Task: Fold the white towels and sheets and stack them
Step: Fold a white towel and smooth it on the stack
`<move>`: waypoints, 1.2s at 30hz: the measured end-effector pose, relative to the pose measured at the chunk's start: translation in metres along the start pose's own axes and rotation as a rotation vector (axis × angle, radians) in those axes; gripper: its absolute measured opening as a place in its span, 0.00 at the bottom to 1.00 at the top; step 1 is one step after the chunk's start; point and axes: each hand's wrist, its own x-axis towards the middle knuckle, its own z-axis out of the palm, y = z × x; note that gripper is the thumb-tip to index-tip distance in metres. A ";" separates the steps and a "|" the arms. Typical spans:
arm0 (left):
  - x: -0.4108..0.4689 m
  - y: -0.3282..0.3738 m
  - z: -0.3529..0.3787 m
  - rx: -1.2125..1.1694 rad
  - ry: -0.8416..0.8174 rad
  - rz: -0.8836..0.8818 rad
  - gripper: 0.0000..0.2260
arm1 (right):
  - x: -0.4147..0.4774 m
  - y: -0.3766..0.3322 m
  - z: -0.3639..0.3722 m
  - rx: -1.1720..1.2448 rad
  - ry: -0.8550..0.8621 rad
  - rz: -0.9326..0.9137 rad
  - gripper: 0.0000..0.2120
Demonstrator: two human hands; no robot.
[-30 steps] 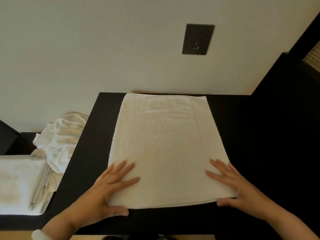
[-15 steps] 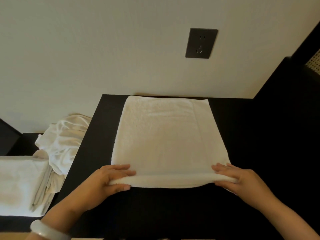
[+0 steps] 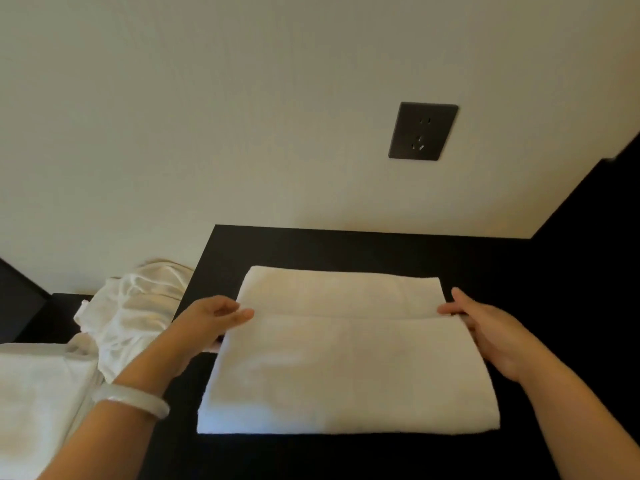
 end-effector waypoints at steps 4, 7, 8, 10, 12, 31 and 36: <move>0.013 -0.014 0.012 0.022 0.165 -0.032 0.08 | 0.014 0.017 0.004 -0.105 0.052 -0.026 0.12; 0.012 -0.019 0.019 0.101 0.282 -0.028 0.05 | 0.017 0.022 0.007 -0.206 0.074 -0.065 0.05; 0.011 -0.019 0.019 0.102 0.306 -0.024 0.05 | 0.018 0.022 0.007 -0.214 0.074 -0.073 0.03; 0.009 -0.013 0.017 0.042 0.342 -0.003 0.06 | 0.019 0.014 0.004 -0.177 0.038 -0.084 0.02; 0.016 -0.004 0.009 -0.004 0.410 0.067 0.06 | 0.020 -0.002 -0.001 -0.061 0.003 -0.126 0.03; 0.091 0.012 0.025 0.403 0.666 0.303 0.06 | 0.081 -0.020 0.031 -0.297 0.451 -0.446 0.06; 0.106 -0.001 0.038 0.552 0.590 0.203 0.06 | 0.090 -0.007 0.049 -0.505 0.471 -0.445 0.07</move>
